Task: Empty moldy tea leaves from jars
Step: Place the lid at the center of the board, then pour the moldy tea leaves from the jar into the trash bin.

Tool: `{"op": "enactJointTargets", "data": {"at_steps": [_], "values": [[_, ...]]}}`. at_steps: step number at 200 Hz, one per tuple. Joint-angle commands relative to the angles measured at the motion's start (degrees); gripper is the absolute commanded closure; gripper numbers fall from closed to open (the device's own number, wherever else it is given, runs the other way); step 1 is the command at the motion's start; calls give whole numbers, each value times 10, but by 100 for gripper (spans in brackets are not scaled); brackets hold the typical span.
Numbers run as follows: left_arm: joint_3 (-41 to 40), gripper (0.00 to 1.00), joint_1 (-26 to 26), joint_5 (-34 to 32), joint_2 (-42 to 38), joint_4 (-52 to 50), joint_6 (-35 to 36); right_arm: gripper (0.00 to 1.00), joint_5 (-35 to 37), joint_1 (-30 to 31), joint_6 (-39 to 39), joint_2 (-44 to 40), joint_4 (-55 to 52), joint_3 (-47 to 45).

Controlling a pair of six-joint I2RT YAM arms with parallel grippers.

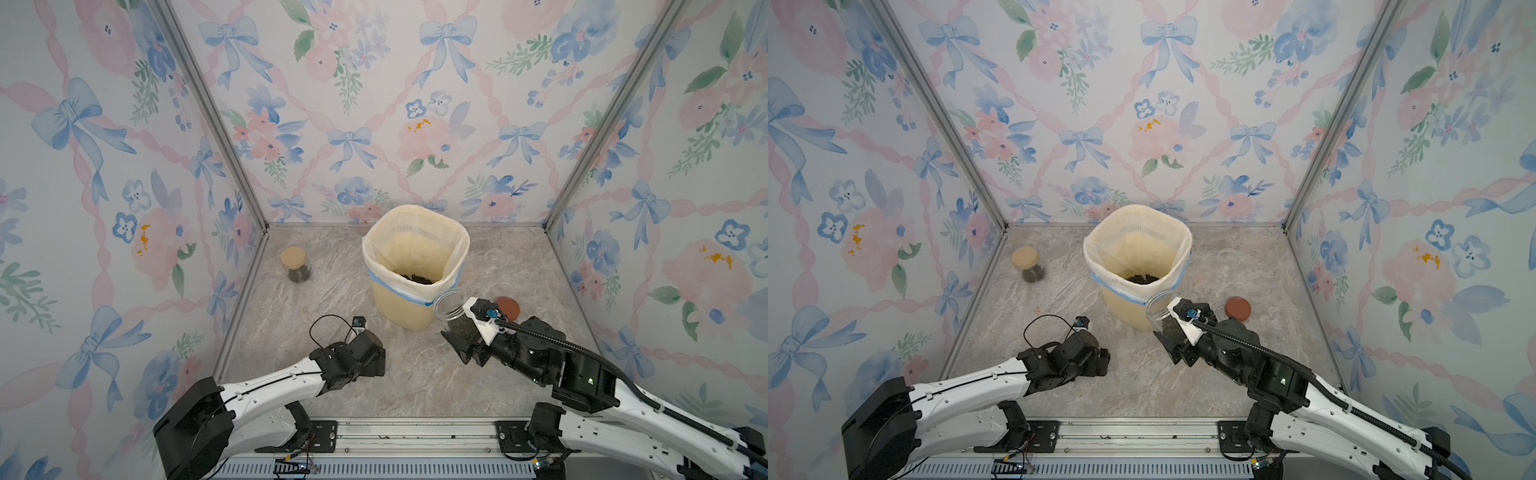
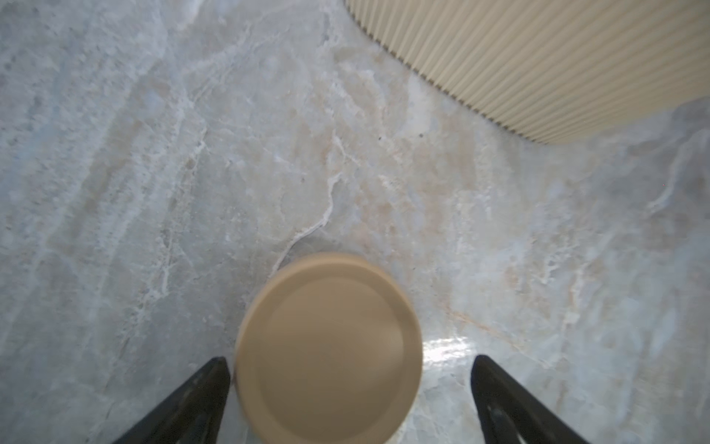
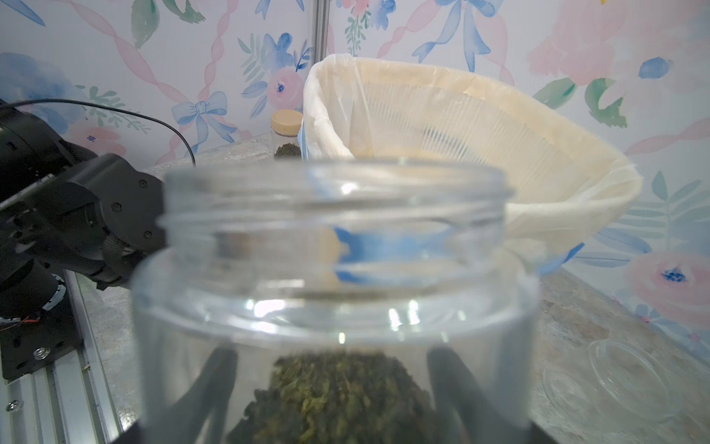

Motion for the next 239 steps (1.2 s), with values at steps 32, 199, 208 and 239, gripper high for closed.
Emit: {"op": "enactJointTargets", "data": {"at_steps": [32,199,208,239], "values": [[167,2,5,20,-59,-99,42,28,0,-16,4,28,1,86],[593,2,122,275,80,-65,198,28,-286,-259,137,270,-51,374],[594,2,137,313,89,-52,190,28,-293,-263,143,279,-49,379],[592,2,162,411,113,-13,166,28,-309,-271,165,297,-32,384]]}}
